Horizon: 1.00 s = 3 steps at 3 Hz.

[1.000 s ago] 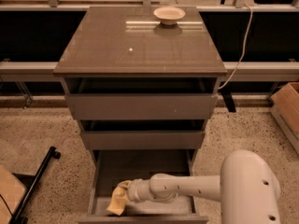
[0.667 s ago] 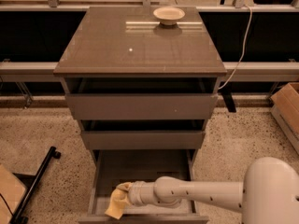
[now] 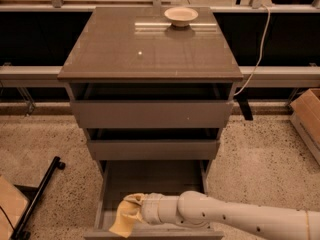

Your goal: Pick sponge from bottom drawer and place on counter

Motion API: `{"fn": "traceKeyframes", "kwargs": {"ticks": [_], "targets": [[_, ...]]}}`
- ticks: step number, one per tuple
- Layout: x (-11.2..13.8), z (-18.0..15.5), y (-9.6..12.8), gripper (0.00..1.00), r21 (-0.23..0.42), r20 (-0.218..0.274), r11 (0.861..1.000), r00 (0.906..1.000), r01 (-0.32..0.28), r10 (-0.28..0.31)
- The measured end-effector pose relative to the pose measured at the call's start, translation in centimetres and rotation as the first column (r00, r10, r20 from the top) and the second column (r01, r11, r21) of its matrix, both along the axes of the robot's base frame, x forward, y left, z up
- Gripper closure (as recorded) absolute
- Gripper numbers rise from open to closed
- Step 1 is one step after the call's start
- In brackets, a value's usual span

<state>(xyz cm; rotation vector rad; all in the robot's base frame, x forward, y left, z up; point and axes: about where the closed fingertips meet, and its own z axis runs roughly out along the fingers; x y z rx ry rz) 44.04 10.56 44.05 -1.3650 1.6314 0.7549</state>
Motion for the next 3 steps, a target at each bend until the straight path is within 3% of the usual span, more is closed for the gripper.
{"fn": "traceKeyframes", "kwargs": {"ticks": [2, 3], "targets": [[0.6, 14.9, -3.1, 1.0, 0.012, 0.091, 1.0, 0.9958, 0.008, -0.009], [0.7, 17.4, -3.6, 1.0, -0.019, 0.123, 1.0, 0.9924, -0.004, 0.006]]}}
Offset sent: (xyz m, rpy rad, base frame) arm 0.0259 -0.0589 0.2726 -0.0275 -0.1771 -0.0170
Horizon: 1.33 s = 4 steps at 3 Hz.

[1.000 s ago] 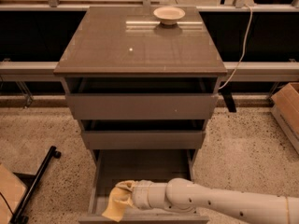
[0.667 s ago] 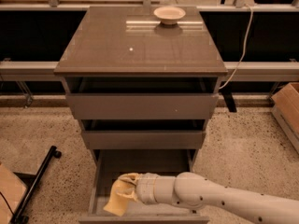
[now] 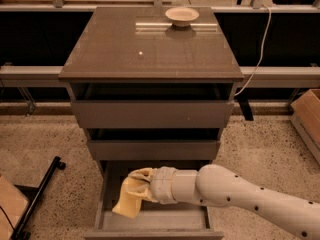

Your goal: Pick sponge from bottom drawer and place on counter

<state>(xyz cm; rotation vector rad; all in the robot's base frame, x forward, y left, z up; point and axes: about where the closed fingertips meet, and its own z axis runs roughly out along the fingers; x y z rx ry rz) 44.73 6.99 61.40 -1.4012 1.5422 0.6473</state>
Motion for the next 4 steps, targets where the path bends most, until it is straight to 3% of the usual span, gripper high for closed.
{"fn": "traceKeyframes", "kwargs": {"ticks": [2, 3, 4], "targets": [[0.8, -0.3, 0.9, 1.0, 0.031, -0.015, 1.0, 0.9999, 0.0, 0.0], [3.2, 1.8, 1.9, 1.0, 0.165, -0.002, 0.986, 1.0, -0.002, 0.002], [6.2, 5.4, 2.0, 1.0, 0.304, 0.041, 0.952, 0.9991, -0.017, 0.005]]}}
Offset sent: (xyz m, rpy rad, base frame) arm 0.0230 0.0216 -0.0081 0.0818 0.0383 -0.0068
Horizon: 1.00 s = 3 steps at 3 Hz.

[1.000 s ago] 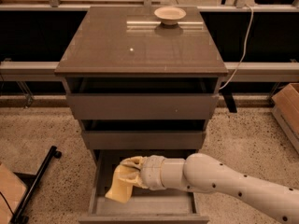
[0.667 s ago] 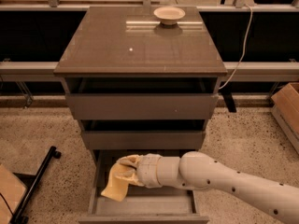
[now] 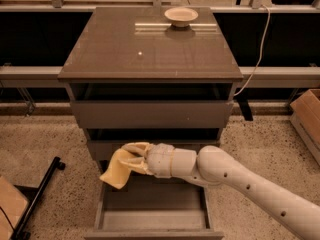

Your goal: Pick sponge from bottom drawer and place on counter

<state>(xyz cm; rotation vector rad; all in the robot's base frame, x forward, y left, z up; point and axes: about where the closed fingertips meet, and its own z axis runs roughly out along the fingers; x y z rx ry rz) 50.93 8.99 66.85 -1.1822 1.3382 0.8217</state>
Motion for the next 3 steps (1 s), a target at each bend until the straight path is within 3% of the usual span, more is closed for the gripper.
{"fn": "traceKeyframes", "kwargs": {"ticks": [1, 2, 3], "targets": [[2.0, 4.6, -1.4, 1.0, 0.049, 0.065, 0.999, 0.9976, 0.019, -0.022], [3.7, 9.5, -2.3, 1.0, -0.01, 0.128, 0.998, 0.9901, 0.058, -0.057], [6.5, 15.4, -2.5, 1.0, -0.127, 0.193, 0.986, 0.9777, 0.108, -0.082]]}}
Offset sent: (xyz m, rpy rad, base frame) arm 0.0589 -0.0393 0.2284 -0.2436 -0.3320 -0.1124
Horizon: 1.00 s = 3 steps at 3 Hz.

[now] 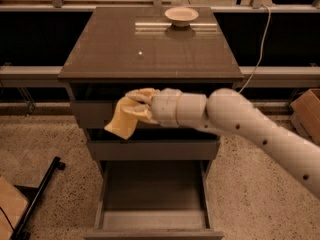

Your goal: Pick sponge from bottom drawer and place on counter

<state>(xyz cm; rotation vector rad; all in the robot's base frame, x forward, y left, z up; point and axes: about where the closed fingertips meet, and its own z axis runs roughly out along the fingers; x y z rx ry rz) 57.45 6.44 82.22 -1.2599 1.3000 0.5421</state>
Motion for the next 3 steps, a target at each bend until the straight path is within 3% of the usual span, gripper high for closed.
{"fn": "traceKeyframes", "kwargs": {"ticks": [1, 2, 3], "targets": [[3.9, 6.1, 0.7, 1.0, -0.138, 0.057, 0.988, 0.9968, 0.063, -0.055], [4.4, 8.8, 1.7, 1.0, -0.178, 0.08, 0.98, 0.9939, 0.089, -0.076], [4.3, 8.7, 1.7, 1.0, -0.177, 0.079, 0.98, 0.9941, 0.088, -0.075]]}}
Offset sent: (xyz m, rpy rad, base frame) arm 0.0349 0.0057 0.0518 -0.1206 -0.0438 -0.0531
